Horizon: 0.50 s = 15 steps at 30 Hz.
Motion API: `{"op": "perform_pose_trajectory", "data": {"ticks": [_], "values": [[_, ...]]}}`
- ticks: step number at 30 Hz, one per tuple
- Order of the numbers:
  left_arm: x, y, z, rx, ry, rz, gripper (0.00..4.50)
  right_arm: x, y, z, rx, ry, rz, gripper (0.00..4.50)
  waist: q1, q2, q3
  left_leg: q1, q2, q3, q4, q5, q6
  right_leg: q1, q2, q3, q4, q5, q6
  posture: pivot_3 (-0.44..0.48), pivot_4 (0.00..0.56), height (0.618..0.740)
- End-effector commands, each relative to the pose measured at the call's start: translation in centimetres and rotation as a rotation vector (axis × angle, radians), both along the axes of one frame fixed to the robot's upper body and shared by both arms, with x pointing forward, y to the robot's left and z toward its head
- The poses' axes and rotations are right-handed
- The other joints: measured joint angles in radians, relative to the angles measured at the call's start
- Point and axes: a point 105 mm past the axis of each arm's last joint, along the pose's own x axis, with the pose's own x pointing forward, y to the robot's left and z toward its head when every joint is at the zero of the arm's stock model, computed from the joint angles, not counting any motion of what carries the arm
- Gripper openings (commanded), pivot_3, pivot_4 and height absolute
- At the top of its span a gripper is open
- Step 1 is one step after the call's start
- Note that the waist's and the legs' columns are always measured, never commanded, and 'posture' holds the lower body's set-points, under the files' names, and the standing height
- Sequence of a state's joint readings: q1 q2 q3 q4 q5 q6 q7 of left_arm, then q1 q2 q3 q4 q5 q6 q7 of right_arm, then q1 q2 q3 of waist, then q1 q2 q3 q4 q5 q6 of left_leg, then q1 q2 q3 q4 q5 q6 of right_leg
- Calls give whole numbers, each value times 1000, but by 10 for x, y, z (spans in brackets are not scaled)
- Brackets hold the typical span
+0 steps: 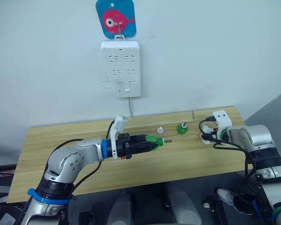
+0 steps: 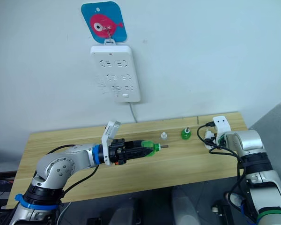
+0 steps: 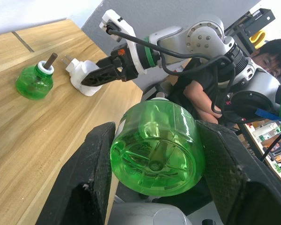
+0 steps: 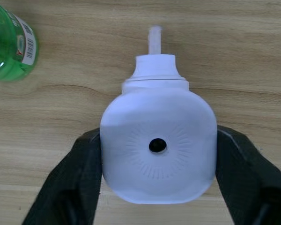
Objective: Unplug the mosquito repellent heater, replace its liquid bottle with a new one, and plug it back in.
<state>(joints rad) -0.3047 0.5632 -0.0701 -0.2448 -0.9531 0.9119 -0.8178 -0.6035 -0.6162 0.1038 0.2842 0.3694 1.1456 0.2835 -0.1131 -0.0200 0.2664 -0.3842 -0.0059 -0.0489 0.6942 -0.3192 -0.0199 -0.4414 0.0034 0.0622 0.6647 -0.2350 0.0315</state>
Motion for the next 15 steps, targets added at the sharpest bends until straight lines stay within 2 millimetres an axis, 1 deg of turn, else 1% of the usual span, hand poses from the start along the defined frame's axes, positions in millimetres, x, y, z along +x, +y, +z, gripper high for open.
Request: {"op": "perform_pose_trajectory", "data": {"ticks": [1,4,7,9,11,14,15], "values": [[-3,-2,7,-15,-45,-15,2369,0,-2,9,4,-26,-7,2933,0,0,0,0,0,0,0,0,0,0,0,0,0,0,0,-175,281,740],[-3,-2,7,-14,-46,-14,2369,-4,-3,12,8,-35,-10,2933,0,0,0,0,0,0,0,0,0,0,0,0,0,0,0,-179,279,740],[-2,-2,7,-15,-48,-13,2369,-6,-7,28,23,-88,-30,2933,0,0,0,0,0,-1,0,0,0,0,0,-1,0,0,0,-181,274,740],[-1,-1,8,-17,-49,-12,2369,-10,-10,48,28,-148,-15,2933,1,1,0,-1,0,0,0,0,0,0,-1,0,0,0,0,-182,267,740],[0,0,9,-19,-51,-16,2369,-21,-8,71,79,-198,26,2933,1,1,1,-1,-1,-1,0,0,0,0,-1,-1,0,0,0,-186,262,740],[1,1,15,-30,-48,-51,2369,-48,4,117,215,-316,182,2933,5,2,1,-1,-1,-2,0,0,0,0,-1,-3,0,0,0,-198,247,740],[2,2,18,-39,-46,-59,2369,-56,7,127,255,-336,213,2933,6,2,1,-2,-1,-3,0,0,0,0,-1,-3,0,0,0,-201,243,740]]}}
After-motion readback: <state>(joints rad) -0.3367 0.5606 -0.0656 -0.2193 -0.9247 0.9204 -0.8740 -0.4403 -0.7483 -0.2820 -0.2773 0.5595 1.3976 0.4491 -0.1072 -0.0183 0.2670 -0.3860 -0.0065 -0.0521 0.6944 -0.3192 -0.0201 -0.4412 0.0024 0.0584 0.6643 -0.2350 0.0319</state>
